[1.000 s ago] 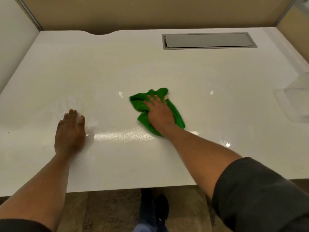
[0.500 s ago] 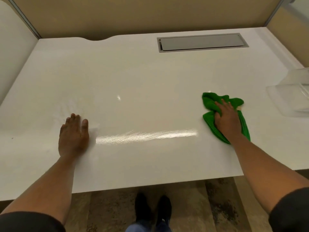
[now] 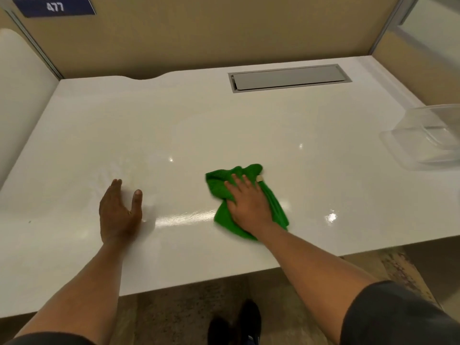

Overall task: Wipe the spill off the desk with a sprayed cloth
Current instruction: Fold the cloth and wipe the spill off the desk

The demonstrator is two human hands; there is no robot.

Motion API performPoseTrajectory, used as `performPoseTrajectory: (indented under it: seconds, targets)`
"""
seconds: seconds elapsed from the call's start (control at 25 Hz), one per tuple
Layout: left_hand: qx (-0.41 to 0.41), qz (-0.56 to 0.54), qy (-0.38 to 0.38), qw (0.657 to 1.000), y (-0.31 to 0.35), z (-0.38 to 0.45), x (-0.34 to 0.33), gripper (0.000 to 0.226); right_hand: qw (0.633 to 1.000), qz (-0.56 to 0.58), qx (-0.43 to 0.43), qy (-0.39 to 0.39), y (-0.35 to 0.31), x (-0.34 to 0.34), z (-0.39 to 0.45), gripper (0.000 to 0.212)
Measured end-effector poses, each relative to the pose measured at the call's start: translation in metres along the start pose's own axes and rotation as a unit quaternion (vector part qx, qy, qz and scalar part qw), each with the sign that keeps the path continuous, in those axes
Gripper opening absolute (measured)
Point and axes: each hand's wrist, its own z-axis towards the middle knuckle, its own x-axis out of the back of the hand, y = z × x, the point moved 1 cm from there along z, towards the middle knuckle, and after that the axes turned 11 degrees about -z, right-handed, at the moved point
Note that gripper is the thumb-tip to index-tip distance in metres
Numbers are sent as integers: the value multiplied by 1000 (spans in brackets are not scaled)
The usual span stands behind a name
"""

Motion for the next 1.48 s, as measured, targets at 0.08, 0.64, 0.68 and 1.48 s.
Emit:
performPoseTrajectory:
  seconds: [0.08,0.64,0.68,1.48]
  targets:
    - [-24,-13,20,999,4,-6,2,67,999,-31,0,-17,-20,-6,-15,64]
    - [80,18,-190,978,111,-42,-43,47,984,114,-102,86,-38,26,-49,51]
    - [116,-11,-213,970,115,-40,-45,45,980,104,-130,106,-35,32,-46,43]
    - [80,-243,-272,928,178,-44,-20,14,954,244,-167,50,-56,73,-33,19]
